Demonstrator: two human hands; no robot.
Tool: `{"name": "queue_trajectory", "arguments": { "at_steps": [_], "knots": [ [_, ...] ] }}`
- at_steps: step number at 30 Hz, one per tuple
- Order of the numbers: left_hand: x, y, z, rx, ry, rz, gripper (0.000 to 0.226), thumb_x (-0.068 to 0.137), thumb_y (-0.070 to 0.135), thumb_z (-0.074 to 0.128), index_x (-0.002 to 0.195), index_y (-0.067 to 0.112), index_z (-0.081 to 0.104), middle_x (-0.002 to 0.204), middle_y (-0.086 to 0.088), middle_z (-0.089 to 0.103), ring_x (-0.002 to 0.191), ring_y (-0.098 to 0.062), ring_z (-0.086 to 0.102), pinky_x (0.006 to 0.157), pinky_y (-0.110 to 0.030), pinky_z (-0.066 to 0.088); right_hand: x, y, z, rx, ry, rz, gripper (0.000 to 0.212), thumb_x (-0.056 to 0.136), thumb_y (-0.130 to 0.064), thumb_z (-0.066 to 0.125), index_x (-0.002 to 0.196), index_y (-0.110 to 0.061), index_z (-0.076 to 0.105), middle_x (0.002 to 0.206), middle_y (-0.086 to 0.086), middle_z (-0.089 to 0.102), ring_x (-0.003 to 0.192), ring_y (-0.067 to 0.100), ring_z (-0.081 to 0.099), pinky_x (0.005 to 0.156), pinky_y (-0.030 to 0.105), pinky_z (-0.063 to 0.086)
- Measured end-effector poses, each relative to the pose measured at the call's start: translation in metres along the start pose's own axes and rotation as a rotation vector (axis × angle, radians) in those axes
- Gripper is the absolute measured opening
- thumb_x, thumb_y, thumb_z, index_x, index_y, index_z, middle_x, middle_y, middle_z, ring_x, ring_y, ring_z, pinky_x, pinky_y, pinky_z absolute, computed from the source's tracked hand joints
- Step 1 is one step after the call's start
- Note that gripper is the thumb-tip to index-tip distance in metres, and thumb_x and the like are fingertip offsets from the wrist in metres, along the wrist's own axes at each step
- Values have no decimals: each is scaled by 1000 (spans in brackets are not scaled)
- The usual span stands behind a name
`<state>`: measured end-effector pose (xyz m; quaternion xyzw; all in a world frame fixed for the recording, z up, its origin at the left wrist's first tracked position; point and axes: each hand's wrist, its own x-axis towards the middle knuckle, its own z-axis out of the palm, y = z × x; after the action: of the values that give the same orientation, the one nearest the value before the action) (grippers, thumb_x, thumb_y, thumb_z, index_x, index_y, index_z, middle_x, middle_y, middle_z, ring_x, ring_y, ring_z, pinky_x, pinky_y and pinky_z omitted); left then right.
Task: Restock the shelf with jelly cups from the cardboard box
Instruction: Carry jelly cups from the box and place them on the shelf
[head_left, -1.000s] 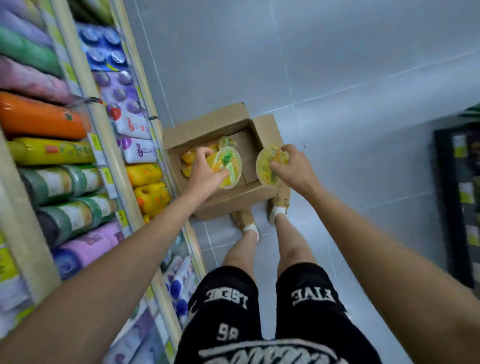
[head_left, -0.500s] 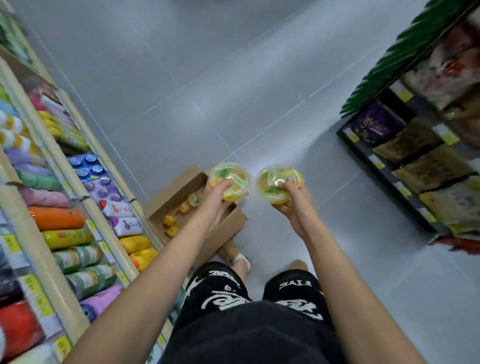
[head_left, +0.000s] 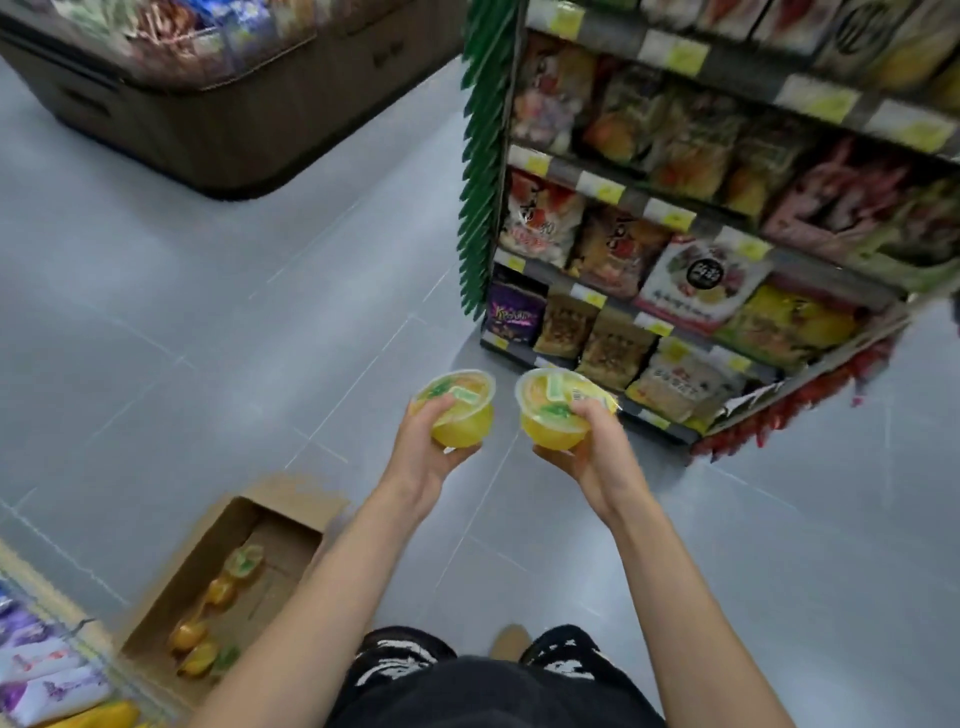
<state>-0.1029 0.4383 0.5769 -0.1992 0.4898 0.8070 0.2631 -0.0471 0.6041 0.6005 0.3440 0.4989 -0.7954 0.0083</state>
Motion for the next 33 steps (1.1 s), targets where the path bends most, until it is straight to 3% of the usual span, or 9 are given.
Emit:
{"name": "queue_trajectory", "arguments": {
  "at_steps": [2, 6, 10, 15, 19, 22, 26, 30, 33],
  "knots": [
    [-6, -13, 37, -21, -54, 3, 42, 93, 19, 53, 133, 8, 47, 112, -9, 62, 92, -20, 62, 74, -36, 54, -8, -20, -30, 52, 14, -43, 28, 97, -18, 47, 123, -12, 53, 110, 11, 64, 92, 22, 62, 69, 36, 55],
    [-15, -28, 97, -33, -227, 8, 31, 97, 21, 42, 122, 11, 57, 104, -4, 68, 88, -16, 64, 78, -35, 50, -22, -55, -75, 173, -5, -116, 16, 97, -17, 48, 110, -17, 56, 104, 7, 66, 88, 20, 63, 67, 34, 56],
    [-15, -25, 143, -47, -383, 16, 43, 100, 27, 37, 134, 6, 51, 119, -8, 63, 97, -17, 61, 81, -33, 48, -28, -85, -105, 274, -66, -180, 18, 92, -19, 53, 110, -16, 58, 96, 4, 70, 85, 19, 66, 73, 35, 56],
    [6, -8, 191, -63, -567, 73, 58, 92, 37, 52, 139, 4, 44, 131, -15, 55, 115, -26, 51, 88, -33, 51, -16, -130, -118, 355, -179, -291, 41, 79, -23, 68, 117, -12, 57, 101, 5, 71, 91, 20, 65, 73, 33, 58],
    [36, 23, 243, -13, -755, 144, 88, 73, 43, 78, 142, 5, 39, 140, -16, 49, 124, -28, 50, 95, -37, 50, 12, -181, -122, 331, -251, -367, 92, 56, -33, 91, 133, -8, 48, 123, 12, 63, 108, 26, 62, 83, 37, 58],
    [62, 53, 286, 81, -859, 206, 89, 72, 36, 80, 144, 7, 38, 145, -18, 44, 129, -31, 45, 103, -44, 41, 35, -227, -122, 250, -264, -469, 75, 66, -10, 81, 133, -10, 45, 122, 10, 63, 107, 23, 64, 89, 38, 55],
    [98, 101, 342, 150, -921, 242, 102, 63, 23, 87, 146, 8, 30, 143, -16, 46, 130, -32, 46, 102, -41, 46, 64, -299, -114, 173, -250, -584, 65, 72, 9, 67, 131, -9, 45, 116, 7, 65, 101, 18, 67, 83, 31, 57],
    [123, 149, 404, 253, -887, 344, 71, 79, 5, 71, 141, 10, 37, 130, -12, 58, 114, -25, 58, 96, -37, 50, 94, -371, -105, 100, -191, -693, 57, 83, 10, 61, 135, -4, 43, 117, 9, 64, 100, 20, 66, 83, 32, 56],
    [137, 182, 444, 305, -901, 427, 62, 86, 4, 64, 141, 7, 36, 133, -16, 55, 114, -26, 59, 87, -32, 55, 106, -417, -100, 53, -205, -790, 47, 83, 11, 60, 125, -5, 51, 108, 6, 68, 95, 18, 68, 77, 27, 56]
  ]
}}
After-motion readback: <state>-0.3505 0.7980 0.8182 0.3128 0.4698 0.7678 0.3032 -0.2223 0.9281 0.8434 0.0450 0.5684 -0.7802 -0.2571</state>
